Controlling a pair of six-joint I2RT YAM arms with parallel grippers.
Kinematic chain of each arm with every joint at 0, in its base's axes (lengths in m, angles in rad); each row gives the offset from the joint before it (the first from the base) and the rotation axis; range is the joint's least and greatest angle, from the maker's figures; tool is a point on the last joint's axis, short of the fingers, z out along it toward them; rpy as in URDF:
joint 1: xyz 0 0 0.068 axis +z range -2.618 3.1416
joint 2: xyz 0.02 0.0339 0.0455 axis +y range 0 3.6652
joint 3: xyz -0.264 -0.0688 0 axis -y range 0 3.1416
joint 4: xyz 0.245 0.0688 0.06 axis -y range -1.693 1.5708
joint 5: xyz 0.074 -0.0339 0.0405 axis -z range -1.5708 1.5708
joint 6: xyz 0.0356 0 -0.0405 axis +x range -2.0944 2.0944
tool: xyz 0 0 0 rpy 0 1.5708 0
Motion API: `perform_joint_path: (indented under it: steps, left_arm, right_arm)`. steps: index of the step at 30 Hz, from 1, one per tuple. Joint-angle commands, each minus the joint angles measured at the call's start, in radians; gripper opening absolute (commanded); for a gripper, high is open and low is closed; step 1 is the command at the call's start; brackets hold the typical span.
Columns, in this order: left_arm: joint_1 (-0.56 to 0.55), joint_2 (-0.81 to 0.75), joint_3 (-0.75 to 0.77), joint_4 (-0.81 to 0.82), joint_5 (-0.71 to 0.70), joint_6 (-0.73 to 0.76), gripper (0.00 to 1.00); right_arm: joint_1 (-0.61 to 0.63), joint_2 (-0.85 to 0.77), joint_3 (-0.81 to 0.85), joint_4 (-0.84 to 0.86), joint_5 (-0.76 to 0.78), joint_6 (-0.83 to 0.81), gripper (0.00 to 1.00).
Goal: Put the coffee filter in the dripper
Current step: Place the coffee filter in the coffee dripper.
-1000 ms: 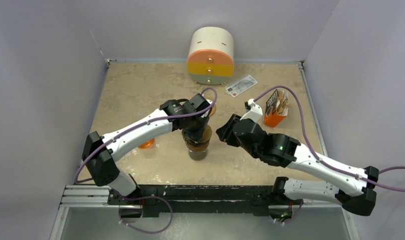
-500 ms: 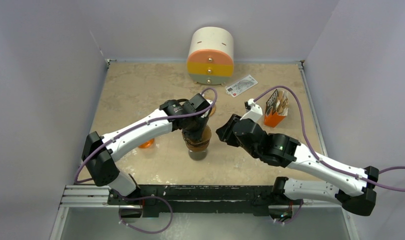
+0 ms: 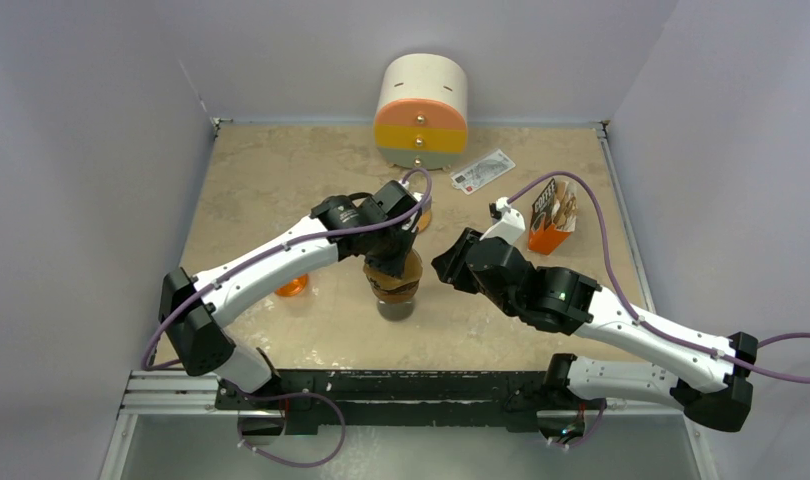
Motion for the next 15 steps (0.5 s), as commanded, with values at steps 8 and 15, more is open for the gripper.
perform_joint_path:
  steps: [8, 15]
  left_arm:
    - [0.002, -0.048, 0.06, -0.017, 0.042, 0.012, 0.0]
    - [0.002, -0.068, 0.071, -0.035, 0.038, 0.012, 0.0]
  right_arm:
    - [-0.004, -0.008, -0.001, 0.011, 0.022, 0.005, 0.4]
    - [-0.003, -0.016, -0.009, 0.004, 0.024, 0.007, 0.4]
